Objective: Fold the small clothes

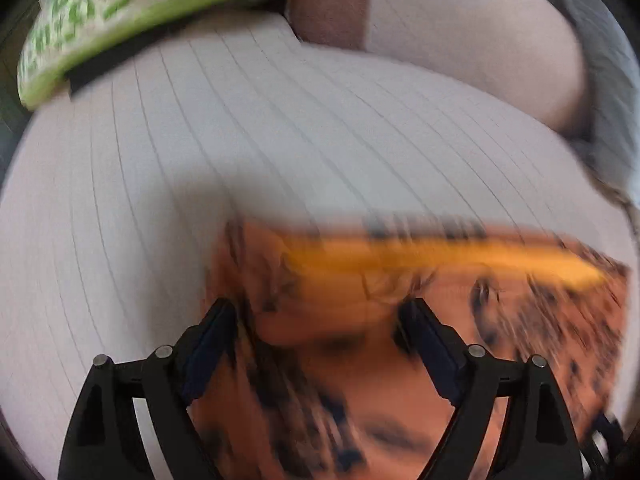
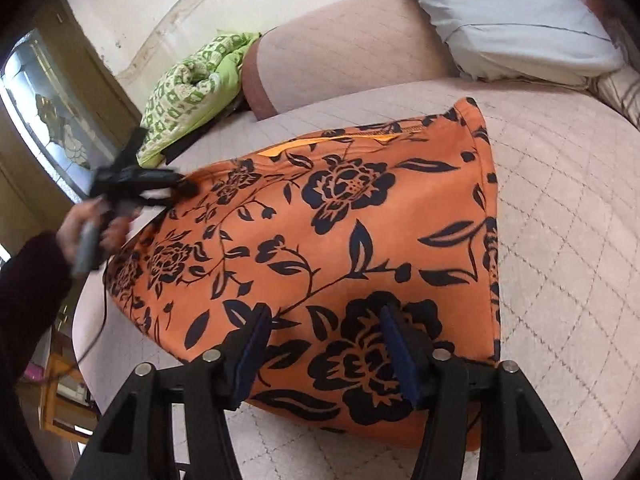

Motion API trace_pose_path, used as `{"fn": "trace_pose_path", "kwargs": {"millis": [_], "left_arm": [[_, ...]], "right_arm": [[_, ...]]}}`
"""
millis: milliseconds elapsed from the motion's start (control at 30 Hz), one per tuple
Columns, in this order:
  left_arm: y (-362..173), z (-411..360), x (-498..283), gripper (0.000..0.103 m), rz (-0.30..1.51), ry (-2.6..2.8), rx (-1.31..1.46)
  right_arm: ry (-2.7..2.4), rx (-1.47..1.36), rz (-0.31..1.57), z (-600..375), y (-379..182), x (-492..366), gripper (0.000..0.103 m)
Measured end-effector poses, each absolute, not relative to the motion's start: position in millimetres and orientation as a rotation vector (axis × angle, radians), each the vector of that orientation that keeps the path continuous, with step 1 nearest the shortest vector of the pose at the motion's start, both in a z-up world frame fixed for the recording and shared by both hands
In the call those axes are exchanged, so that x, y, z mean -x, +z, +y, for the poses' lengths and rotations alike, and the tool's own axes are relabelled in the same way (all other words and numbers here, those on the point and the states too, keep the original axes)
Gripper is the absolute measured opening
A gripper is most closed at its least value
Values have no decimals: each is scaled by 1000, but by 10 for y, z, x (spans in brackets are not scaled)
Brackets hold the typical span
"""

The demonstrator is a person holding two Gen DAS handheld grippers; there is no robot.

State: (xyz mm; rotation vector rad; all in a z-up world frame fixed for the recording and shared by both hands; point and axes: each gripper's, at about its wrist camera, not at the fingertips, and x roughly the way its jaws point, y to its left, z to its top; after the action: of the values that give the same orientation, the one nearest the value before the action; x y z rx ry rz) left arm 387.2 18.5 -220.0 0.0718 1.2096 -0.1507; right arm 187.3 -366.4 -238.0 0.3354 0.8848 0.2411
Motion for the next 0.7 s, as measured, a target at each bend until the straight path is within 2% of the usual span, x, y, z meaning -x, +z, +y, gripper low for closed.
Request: {"fn": "trace_pose_path", "kwargs": {"millis": [100,200,300,400,533,700], "left_arm": [[-2234,426,-4124,85,1243,-33,28],[-2064,706,-4018,85,1228,-96,173],[-1813,1032,-3717,85,1165,-135,194],[-1748,1441,-3306,85,1197,-151,223],[-1787,1777,-2683,85,1242,-163,330],[-2086,1804,-2095,86,1295,-112,337]], "right_arm": [[243,-317,871,-3653,-2334,-1905,61],[252,-310,840,-3663,-2251,-1928,61],[273,-351,779,-3691,-2131,-1948,61],[297,-384,753,-3640,-2096,-1990,61],[324,-347,752,-3418,-2056,-1978,61],[337,-312,752,-3148,-2049,-1965,61]]}}
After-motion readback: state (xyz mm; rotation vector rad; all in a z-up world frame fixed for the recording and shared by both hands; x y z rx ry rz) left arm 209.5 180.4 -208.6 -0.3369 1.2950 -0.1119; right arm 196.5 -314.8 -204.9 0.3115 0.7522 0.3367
